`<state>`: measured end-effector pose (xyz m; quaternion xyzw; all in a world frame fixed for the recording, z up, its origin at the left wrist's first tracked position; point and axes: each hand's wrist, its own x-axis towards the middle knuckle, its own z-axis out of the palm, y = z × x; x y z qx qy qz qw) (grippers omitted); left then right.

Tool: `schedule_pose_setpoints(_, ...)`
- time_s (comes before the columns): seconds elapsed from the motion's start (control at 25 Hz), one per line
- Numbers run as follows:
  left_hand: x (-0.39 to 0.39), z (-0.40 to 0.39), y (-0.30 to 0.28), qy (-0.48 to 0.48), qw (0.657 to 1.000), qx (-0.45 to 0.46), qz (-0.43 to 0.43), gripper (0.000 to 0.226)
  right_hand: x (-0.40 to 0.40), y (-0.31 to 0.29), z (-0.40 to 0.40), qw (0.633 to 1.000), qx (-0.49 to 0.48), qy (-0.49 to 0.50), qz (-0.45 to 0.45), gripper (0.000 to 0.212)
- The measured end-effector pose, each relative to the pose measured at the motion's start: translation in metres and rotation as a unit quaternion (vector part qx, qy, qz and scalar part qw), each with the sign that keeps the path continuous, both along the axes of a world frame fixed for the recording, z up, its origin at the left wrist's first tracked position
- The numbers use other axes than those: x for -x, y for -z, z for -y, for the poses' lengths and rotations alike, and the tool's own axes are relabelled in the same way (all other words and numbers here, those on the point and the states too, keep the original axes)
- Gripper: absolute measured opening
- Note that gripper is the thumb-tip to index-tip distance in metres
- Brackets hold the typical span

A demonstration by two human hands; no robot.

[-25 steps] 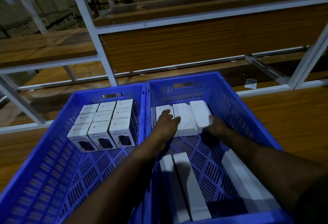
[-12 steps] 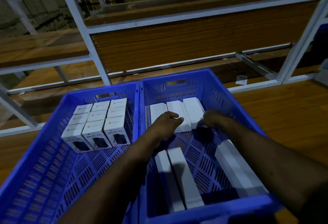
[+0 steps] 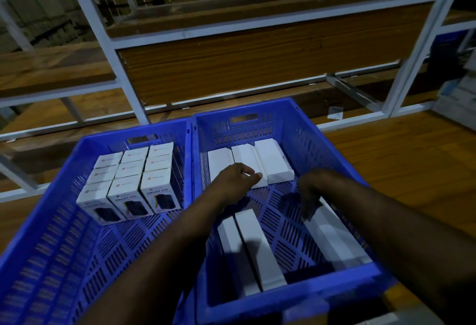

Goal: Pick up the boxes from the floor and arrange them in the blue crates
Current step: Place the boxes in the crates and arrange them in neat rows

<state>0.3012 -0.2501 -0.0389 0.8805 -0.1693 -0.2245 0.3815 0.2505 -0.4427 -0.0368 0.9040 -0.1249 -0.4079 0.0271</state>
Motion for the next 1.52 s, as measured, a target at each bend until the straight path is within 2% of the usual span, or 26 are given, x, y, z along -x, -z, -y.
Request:
schedule_pose_setpoints(0.08, 0.0, 0.0, 0.0, 0.003, 1.0, 0.0, 0.003, 0.038, 0.006, -0.003, -0.004, 0.999, 0.017, -0.018, 0.022, 0.052)
schedule_pose_setpoints(0.16, 0.0, 0.0, 0.0, -0.002, 1.0, 0.007, 0.001, 0.038, 0.005, 0.001, -0.001, 1.0, -0.003, 0.002, 0.026, 0.046)
schedule_pose_setpoints(0.24, -0.001, -0.001, 0.0, -0.013, 1.0, 0.019, -0.006, 0.039, 0.0, 0.006, 0.001, 0.993, -0.069, 0.062, 0.068, 0.029)
schedule_pose_setpoints(0.32, 0.0, -0.002, 0.0, -0.027, 0.999, 0.031, -0.017, 0.043, -0.007, 0.008, 0.003, 0.972, -0.144, 0.133, 0.131, 0.029)
schedule_pose_setpoints(0.36, 0.0, -0.002, -0.001, -0.036, 0.998, 0.04, -0.025, 0.047, -0.01, 0.008, 0.005, 0.951, -0.191, 0.175, 0.168, 0.034)
schedule_pose_setpoints(0.44, 0.001, -0.002, -0.004, -0.054, 0.996, 0.056, -0.042, 0.056, -0.016, 0.005, 0.008, 0.883, -0.305, 0.264, 0.238, 0.04)
schedule_pose_setpoints(0.52, 0.0, -0.001, -0.004, -0.077, 0.992, 0.079, -0.061, 0.066, -0.02, 0.0, 0.009, 0.802, -0.399, 0.326, 0.3, 0.03)
schedule_pose_setpoints(0.6, -0.002, -0.001, -0.003, -0.093, 0.986, 0.112, -0.082, 0.075, -0.024, -0.003, 0.01, 0.738, -0.455, 0.362, 0.343, 0.02)
schedule_pose_setpoints(0.76, -0.002, -0.002, -0.004, -0.089, 0.98, 0.138, -0.114, 0.082, -0.029, -0.011, 0.009, 0.621, -0.557, 0.404, 0.375, 0.013)
schedule_pose_setpoints(0.84, -0.002, -0.003, -0.007, -0.086, 0.976, 0.148, -0.136, 0.082, -0.029, -0.014, 0.008, 0.581, -0.589, 0.422, 0.37, 0.011)
schedule_pose_setpoints(0.92, -0.004, -0.004, -0.006, -0.073, 0.968, 0.175, -0.167, 0.078, -0.03, -0.013, 0.007, 0.561, -0.612, 0.432, 0.353, 0.024)
schedule_pose_setpoints(1.04, -0.003, -0.003, -0.009, -0.07, 0.952, 0.222, -0.197, 0.04, -0.031, -0.011, 0.006, 0.538, -0.633, 0.438, 0.343, 0.039)
schedule_pose_setpoints(1.12, -0.004, -0.003, -0.01, -0.097, 0.937, 0.251, -0.221, 0.029, -0.031, -0.011, 0.005, 0.503, -0.659, 0.443, 0.342, 0.044)
schedule_pose_setpoints(1.2, -0.006, -0.003, -0.012, -0.121, 0.913, 0.29, -0.261, 0.029, -0.032, -0.012, 0.003, 0.484, -0.68, 0.437, 0.335, 0.048)
schedule_pose_setpoints(1.32, -0.004, -0.002, -0.018, -0.159, 0.876, 0.34, -0.301, 0.03, -0.03, -0.014, -0.005, 0.48, -0.712, 0.412, 0.304, 0.048)
schedule_pose_setpoints(1.44, -0.004, -0.006, -0.02, -0.161, 0.863, 0.356, -0.321, 0.043, -0.027, -0.017, -0.011, 0.465, -0.745, 0.388, 0.279, 0.04)
schedule_pose_setpoints(1.52, -0.006, -0.008, -0.02, -0.137, 0.856, 0.362, -0.344, 0.053, -0.026, -0.018, -0.012, 0.462, -0.752, 0.378, 0.279, 0.048)
